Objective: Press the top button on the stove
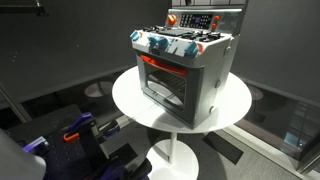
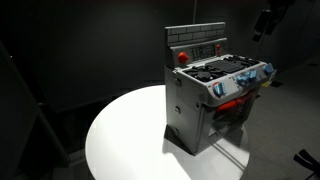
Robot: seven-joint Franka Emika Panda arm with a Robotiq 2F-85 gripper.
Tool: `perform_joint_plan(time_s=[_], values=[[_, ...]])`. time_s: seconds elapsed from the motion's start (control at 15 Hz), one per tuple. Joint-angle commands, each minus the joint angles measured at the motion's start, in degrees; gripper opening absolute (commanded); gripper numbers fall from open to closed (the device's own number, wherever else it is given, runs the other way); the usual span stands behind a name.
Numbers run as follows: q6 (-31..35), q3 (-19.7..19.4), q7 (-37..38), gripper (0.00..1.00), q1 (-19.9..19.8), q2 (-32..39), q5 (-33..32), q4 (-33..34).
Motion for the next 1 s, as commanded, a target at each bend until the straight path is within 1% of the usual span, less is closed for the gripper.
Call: perform_joint_plan(time_s=[0.0,0.93], values=[[0.38,-0.68,-0.95,1.0,-0.35,4.21,-0.15,4.37],[0.1,-1.94,-0.66,1.0,-0.3,18.92,-0.19,18.57]])
